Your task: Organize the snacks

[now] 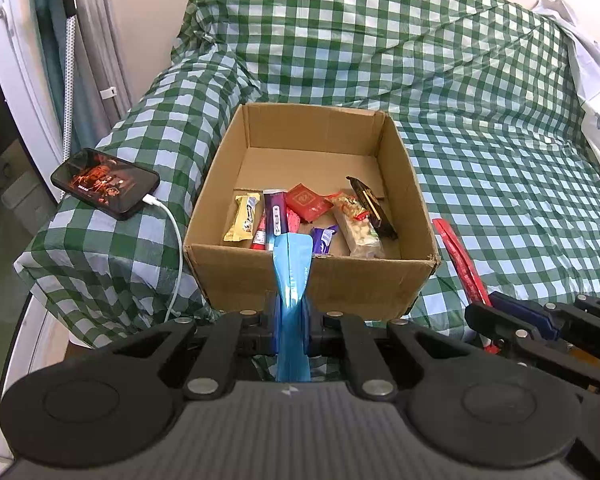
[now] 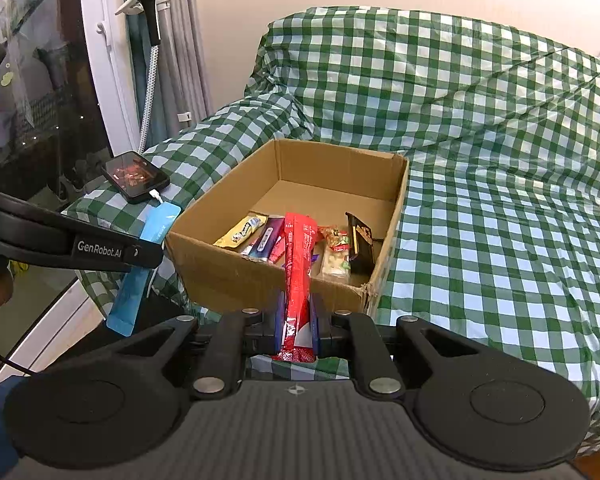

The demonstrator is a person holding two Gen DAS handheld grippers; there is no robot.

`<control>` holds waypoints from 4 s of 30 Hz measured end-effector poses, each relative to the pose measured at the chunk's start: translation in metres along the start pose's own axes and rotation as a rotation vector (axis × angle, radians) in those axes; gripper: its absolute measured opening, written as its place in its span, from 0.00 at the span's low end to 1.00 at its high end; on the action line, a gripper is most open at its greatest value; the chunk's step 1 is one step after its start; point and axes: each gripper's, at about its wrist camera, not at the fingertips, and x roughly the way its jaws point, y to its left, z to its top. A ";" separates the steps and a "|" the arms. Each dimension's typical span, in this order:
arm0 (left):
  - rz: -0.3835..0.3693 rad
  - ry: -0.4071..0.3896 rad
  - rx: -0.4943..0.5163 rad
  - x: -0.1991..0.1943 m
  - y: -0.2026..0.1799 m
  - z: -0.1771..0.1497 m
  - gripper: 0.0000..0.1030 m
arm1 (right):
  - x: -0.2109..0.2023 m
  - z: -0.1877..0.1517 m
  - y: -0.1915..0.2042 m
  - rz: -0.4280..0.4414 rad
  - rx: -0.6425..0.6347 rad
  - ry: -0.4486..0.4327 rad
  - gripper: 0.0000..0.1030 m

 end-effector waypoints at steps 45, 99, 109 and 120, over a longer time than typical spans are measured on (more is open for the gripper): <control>0.016 -0.016 -0.038 0.068 0.022 0.097 0.11 | 0.077 0.053 -0.015 -0.040 -0.002 0.024 0.13; 0.130 0.069 0.038 0.069 0.005 0.046 1.00 | 0.061 0.033 -0.006 -0.164 0.067 0.009 0.99; 0.162 0.011 0.051 0.025 0.002 0.023 1.00 | 0.015 0.022 0.010 -0.193 0.040 -0.088 0.99; 0.174 -0.029 0.015 0.001 0.008 0.007 1.00 | -0.010 0.019 0.023 -0.182 -0.008 -0.143 0.99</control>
